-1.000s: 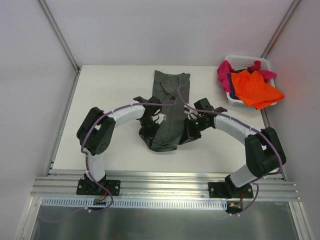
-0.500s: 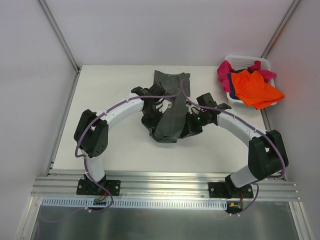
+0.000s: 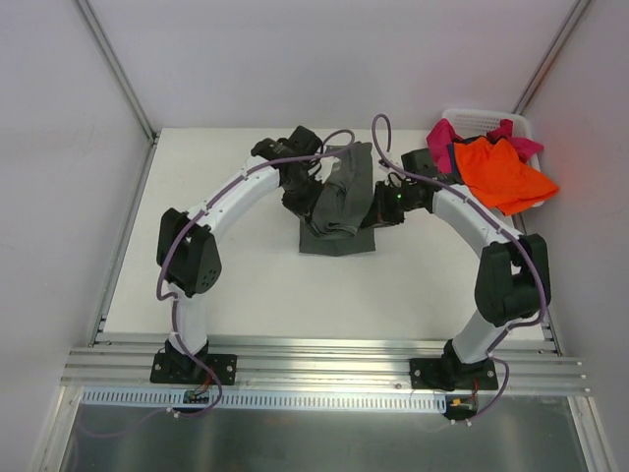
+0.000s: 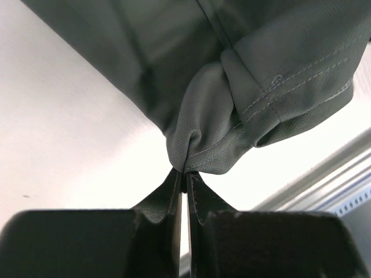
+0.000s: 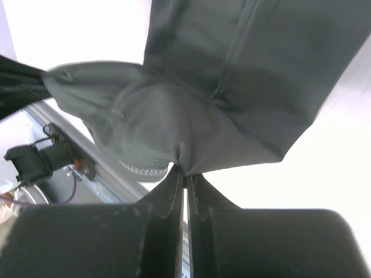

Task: Fold and stack the t-shirts
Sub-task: Fold the folded rectangular tshirt in 1/3 of the way, then grab one side of the 2/3 rectangular tshirt with both arms

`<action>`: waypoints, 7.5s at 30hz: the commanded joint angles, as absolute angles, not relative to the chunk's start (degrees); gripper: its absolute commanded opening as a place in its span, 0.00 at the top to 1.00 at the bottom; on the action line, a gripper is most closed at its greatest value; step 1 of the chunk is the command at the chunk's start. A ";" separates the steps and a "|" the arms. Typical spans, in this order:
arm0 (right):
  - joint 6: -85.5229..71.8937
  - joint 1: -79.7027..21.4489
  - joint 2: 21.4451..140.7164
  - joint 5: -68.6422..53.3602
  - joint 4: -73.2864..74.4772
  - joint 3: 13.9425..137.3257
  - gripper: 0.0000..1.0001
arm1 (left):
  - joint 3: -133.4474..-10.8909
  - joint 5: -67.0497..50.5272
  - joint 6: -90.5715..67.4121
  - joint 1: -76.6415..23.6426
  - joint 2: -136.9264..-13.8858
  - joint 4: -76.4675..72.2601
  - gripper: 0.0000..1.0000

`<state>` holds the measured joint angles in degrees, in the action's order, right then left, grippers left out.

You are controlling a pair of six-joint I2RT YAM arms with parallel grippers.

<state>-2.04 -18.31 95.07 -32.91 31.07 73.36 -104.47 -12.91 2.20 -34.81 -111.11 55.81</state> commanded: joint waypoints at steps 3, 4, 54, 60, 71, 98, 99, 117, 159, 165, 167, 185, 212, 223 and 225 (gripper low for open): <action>-0.79 -16.27 99.39 -32.26 29.01 79.27 0.99 | -116.08 -11.34 3.51 -30.77 -119.16 57.04 1.00; -0.79 -16.00 100.01 -32.34 28.66 80.32 0.99 | -117.23 -11.25 3.52 -30.41 -120.14 57.04 1.00; 6.33 -14.94 115.22 -32.86 34.46 102.48 0.34 | -127.27 -6.68 -2.02 -18.38 -120.94 52.73 0.01; 3.78 -18.37 120.75 -39.37 32.34 104.14 0.34 | -125.51 -12.04 -0.53 -14.24 -117.16 54.58 0.01; -2.81 -20.13 132.88 -42.89 29.88 113.20 0.35 | -115.67 -5.28 1.84 -13.97 -111.80 54.23 0.01; 1.94 -16.70 128.07 -34.27 29.61 125.79 0.34 | -117.15 -8.52 2.02 -14.33 -114.87 54.14 0.01; 1.06 -17.05 126.66 -35.67 30.40 123.77 0.34 | -117.77 -8.79 1.85 -14.33 -115.31 53.97 0.01; 0.09 -19.25 133.15 -37.70 32.43 118.04 0.34 | -117.78 -8.26 1.40 -14.15 -115.22 53.88 0.01; 7.04 -14.86 127.01 -28.12 33.22 121.94 0.31 | -117.95 -13.88 1.14 -13.98 -119.09 53.96 0.02; 1.06 -13.45 117.61 -32.25 35.77 104.73 0.34 | -113.56 -22.91 -3.33 -13.01 -122.34 54.49 0.09; 0.09 -12.40 114.45 -33.04 34.98 99.43 0.34 | -111.63 -25.74 -4.39 -13.01 -123.30 54.32 0.10; -14.24 -9.76 115.93 -42.63 28.30 78.40 0.48 | -103.01 -37.79 -15.29 -14.50 -131.31 48.08 0.25; -13.98 -12.74 120.32 -42.01 26.63 79.37 0.68 | -104.06 -39.73 -15.64 -17.05 -133.77 47.46 0.55; -12.75 -12.48 118.04 -41.48 27.51 79.19 0.87 | -103.36 -38.76 -15.38 -16.96 -132.10 47.46 1.00; -12.22 -12.48 117.25 -41.31 28.12 79.01 0.89 | -103.18 -38.50 -15.29 -16.96 -131.49 47.55 1.00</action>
<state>-13.28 -12.51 120.33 -41.21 26.85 77.56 -102.94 -38.79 -15.84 -17.19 -133.32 46.98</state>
